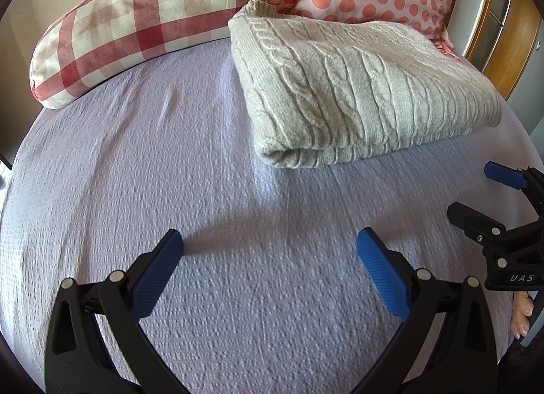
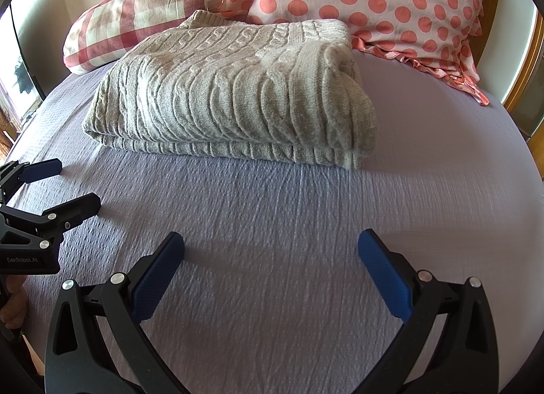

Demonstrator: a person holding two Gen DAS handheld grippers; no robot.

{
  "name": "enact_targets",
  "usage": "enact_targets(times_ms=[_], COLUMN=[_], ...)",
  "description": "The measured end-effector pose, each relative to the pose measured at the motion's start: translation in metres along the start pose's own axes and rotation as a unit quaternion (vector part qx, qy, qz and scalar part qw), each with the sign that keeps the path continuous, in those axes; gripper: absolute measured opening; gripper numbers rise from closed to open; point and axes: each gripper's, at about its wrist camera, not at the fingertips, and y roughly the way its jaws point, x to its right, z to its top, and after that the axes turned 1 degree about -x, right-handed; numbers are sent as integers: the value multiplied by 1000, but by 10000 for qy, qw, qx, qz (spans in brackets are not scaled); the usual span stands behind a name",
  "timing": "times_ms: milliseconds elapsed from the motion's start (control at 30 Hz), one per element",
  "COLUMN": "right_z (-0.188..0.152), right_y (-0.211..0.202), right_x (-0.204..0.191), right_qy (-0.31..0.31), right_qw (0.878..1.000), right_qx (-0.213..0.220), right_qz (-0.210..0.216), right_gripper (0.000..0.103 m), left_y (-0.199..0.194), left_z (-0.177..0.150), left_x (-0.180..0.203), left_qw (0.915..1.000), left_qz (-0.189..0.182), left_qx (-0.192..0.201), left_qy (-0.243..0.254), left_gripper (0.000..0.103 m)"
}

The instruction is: Fold small clothes

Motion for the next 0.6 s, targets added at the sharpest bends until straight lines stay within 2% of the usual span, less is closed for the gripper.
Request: enact_targets(times_ms=[600], right_z=[0], right_y=[0], right_x=[0], right_qy=[0], right_qw=[10000], right_qx=[0], right_qz=[1], right_gripper=[102], left_y=[2], left_z=[2], left_x=[1], left_qw=[10000], left_qz=[-10], left_qx=[-10], left_qy=[41], left_gripper=[101])
